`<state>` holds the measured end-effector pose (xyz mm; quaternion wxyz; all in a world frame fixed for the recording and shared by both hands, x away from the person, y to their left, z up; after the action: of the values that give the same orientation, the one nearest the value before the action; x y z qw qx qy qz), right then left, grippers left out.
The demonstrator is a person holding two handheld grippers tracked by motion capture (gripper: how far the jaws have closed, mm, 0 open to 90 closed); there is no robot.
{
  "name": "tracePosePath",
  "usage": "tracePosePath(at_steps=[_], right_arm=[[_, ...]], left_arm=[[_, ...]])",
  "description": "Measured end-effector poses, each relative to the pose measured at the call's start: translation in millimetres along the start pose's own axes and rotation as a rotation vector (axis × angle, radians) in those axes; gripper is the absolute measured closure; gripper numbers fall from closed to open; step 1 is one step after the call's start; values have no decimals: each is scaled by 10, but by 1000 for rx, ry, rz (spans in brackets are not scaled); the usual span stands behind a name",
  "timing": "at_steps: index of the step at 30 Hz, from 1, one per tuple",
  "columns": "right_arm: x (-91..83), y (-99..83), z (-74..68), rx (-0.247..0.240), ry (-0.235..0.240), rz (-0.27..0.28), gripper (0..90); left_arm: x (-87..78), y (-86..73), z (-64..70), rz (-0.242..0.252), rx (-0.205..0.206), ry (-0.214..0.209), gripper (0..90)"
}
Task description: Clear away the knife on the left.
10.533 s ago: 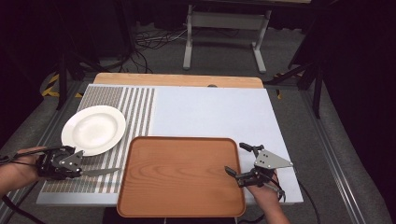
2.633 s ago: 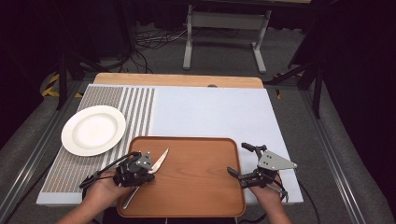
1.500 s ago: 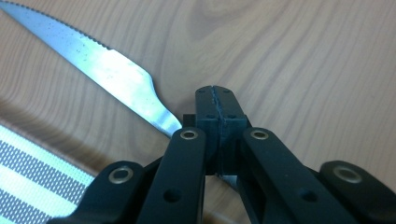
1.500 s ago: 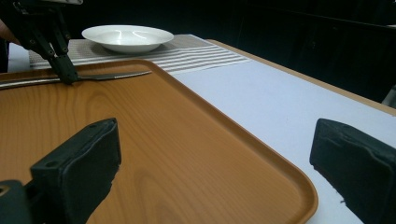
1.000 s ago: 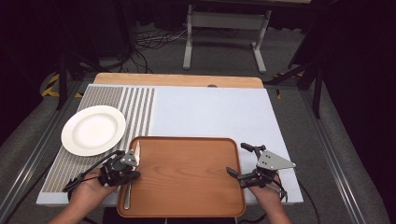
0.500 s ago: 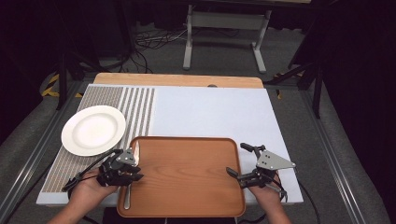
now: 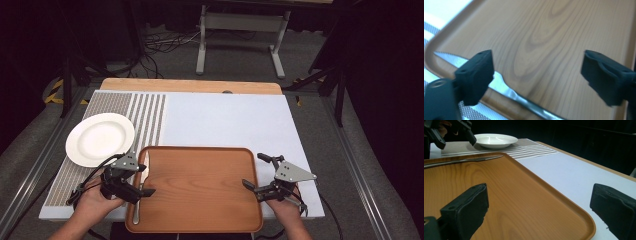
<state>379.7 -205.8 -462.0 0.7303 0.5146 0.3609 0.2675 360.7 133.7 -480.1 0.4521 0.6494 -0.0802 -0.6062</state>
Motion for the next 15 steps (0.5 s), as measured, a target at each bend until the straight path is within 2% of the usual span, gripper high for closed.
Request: tracePosePath(at_steps=[2, 6, 8, 15], right_arm=[[-1, 0, 2, 0, 0, 0, 28], [0, 1, -6, 2, 1, -2, 28], [-2, 3, -6, -1, 2, -1, 28], [-3, 8, -3, 0, 0, 2, 28]], left_arm=[[-33, 26, 10, 29, 12, 6, 46], [-107, 64, 17, 92, 47, 31, 19], [-140, 75, 21, 122, 51, 30, 14], [-342, 84, 13, 292, 72, 31, 13]])
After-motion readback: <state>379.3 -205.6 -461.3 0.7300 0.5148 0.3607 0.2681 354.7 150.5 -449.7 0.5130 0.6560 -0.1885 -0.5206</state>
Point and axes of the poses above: each handheld gripper's, and its own axes: x roughly forward along the jaws, y roughly out of its top, z roughly to its right, the point moved 9 cm from there along x, roughly forward along the jaws, and after that the axes turned 5 degrees about -x, right-handed, at the moved point
